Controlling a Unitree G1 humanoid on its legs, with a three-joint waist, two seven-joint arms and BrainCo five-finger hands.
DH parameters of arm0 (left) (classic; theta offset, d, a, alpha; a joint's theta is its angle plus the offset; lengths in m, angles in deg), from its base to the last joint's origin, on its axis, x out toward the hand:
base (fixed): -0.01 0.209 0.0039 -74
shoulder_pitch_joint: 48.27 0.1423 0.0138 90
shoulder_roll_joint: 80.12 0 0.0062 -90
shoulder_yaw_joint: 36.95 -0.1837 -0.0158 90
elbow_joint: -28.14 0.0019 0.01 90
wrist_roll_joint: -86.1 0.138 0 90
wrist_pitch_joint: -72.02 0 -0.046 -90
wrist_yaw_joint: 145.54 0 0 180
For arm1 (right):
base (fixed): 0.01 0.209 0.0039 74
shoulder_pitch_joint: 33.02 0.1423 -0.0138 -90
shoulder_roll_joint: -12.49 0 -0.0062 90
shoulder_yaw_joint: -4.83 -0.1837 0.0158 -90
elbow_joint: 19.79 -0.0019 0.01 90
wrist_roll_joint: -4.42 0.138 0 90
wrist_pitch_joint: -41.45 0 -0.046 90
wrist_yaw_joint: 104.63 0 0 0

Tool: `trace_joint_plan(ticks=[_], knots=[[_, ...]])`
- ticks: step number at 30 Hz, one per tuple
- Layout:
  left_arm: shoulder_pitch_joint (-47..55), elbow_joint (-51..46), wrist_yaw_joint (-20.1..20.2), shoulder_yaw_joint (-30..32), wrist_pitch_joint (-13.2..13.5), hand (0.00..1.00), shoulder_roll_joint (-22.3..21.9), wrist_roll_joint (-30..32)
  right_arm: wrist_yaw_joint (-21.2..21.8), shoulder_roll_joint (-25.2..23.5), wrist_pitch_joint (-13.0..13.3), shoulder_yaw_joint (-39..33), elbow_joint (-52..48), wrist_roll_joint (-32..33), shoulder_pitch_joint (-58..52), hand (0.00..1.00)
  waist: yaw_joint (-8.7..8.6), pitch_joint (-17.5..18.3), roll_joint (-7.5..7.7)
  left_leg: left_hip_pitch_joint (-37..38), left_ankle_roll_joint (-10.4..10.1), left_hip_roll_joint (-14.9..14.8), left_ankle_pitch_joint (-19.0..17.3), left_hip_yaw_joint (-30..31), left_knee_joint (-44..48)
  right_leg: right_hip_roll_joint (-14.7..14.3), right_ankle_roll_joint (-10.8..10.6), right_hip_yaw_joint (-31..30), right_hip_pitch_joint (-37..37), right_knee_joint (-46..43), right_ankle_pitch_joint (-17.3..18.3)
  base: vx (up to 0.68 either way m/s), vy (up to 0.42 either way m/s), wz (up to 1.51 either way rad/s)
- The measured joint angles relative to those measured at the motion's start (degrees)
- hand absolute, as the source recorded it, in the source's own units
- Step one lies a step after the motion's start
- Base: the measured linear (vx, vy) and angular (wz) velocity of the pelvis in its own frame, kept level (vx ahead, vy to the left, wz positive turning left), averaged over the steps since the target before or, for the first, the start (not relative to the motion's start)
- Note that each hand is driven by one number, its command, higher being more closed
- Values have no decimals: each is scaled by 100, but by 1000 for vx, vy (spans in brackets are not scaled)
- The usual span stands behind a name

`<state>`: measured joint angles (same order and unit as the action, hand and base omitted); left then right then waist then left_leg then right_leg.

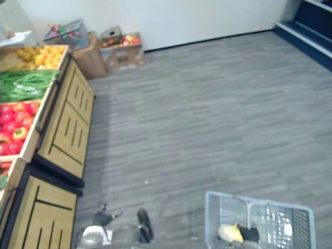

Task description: Pick vegetable in the basket

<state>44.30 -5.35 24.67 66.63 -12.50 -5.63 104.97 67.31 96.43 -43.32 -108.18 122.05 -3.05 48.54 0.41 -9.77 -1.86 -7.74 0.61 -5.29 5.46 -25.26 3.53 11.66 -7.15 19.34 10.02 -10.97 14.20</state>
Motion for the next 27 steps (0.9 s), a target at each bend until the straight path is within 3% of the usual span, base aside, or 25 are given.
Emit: trace_joint_plan(ticks=[1,2,5,6,8,9,10,11,12,13,15,16,18,19,20,21,24,26,27], knots=[[0,0,-1,17,-2,0,117,1,18,-25,6,148,42,-76,46,100,4,40,201,3,108,192,-237,-49,69,162,-7,-107,71,142,-8,384,182,11],[0,17,1,23,-28,0,210,6,62,-48,5,187,84,-149,140,100,4,74,309,19,170,342,-392,-35,127,300,24,-244,72,109,-61,372,189,9],[-2,67,0,3,-77,0,282,7,110,-23,78,297,87,-167,160,100,-4,82,400,204,264,582,-691,58,217,576,-21,-662,-176,-826,-151,432,233,22],[11,174,-4,-159,-116,0,423,17,115,-45,142,322,98,-149,234,100,5,66,424,511,271,650,-935,121,279,790,-548,-1088,-786,-2538,-635,331,151,17],[107,241,-3,-359,-149,0,528,62,114,-76,170,341,128,-138,341,100,-7,63,421,771,311,652,-1087,223,284,792,-791,-1479,-1240,-3575,-1315,299,92,14],[210,310,0,-540,-222,0,634,97,126,-91,250,363,139,-134,401,100,-37,53,420,1032,352,638,-1234,371,281,702,-833,-1619,-1586,-4493,-1324,352,44,46],[250,353,-6,-664,-252,0,652,103,122,-80,298,340,133,-123,384,100,-49,47,402,1245,374,631,-1318,587,251,613,-524,-1569,-1876,-5090,-1144,358,24,65],[260,353,-9,-668,-256,0,658,99,119,-78,302,322,128,-124,379,100,-53,37,380,1326,367,624,-1340,715,225,558,-351,-1506,-2002,-5214,-1034,358,-21,101],[259,354,-23,-699,-283,0,667,95,109,-60,301,311,130,-126,369,100,-75,15,368,1490,322,607,-1313,937,169,511,-227,-1320,-2149,-5069,-602,281,-49,113],[260,353,-46,-692,-301,0,658,86,109,-38,301,313,142,-138,347,100,-99,6,374,1591,318,597,-1314,1164,148,499,-76,-1200,-2199,-4674,-396,415,-132,147],[285,334,-101,-643,-302,0,627,4,107,3,276,301,272,-149,356,100,-110,6,385,1717,237,553,-1301,1625,65,405,40,-1315,-2168,-3019,-333,352,-181,142],[260,288,-114,-546,-296,0,599,2,107,-8,249,249,332,-149,366,100,-69,13,401,1676,113,514,-1321,1865,62,294,19,-1734,-2158,-1922,-365,221,-197,112],[247,286,-117,-449,-297,0,567,2,98,-38,241,115,447,-156,369,100,-9,49,461,1569,-66,458,-1396,2266,132,130,-31,-2449,-2118,-786,-435,302,-412,121],[260,285,-121,-283,-291,0,578,3,81,-58,226,63,565,-158,262,100,-10,32,548,1438,-339,455,-1577,2680,305,133,-291,-2748,-1950,-347,-688,320,-534,144],[246,283,-125,-157,-293,0,568,4,86,-113,211,6,600,-147,209,100,11,33,551,1427,-421,412,-1635,2818,358,120,-401,-2669,-1895,-416,-971,319,-541,160],[336,276,-150,113,-306,0,352,-6,30,-120,152,-177,629,-142,141,100,41,94,349,1426,-508,152,-1645,2845,363,12,-233,-2232,-1820,-614,-806,214,-331,102],[417,238,-250,535,-297,0,132,-7,-27,-177,20,-371,704,-94,13,100,63,155,182,1377,-820,-218,-1205,2636,163,-43,-27,-1343,-1602,-937,-448,220,-344,157],[421,180,-309,862,-317,0,59,-17,-34,-330,-4,-464,760,-88,-48,100,68,164,200,1174,-711,-422,-825,2504,25,6,107,-555,-1348,-813,-364,117,-302,163],[418,159,-346,943,-318,0,44,-22,-37,-385,-3,-578,753,-95,-77,100,52,154,224,1041,-592,-479,-723,2126,95,53,132,-226,-1234,-744,-352,14,-178,164]])
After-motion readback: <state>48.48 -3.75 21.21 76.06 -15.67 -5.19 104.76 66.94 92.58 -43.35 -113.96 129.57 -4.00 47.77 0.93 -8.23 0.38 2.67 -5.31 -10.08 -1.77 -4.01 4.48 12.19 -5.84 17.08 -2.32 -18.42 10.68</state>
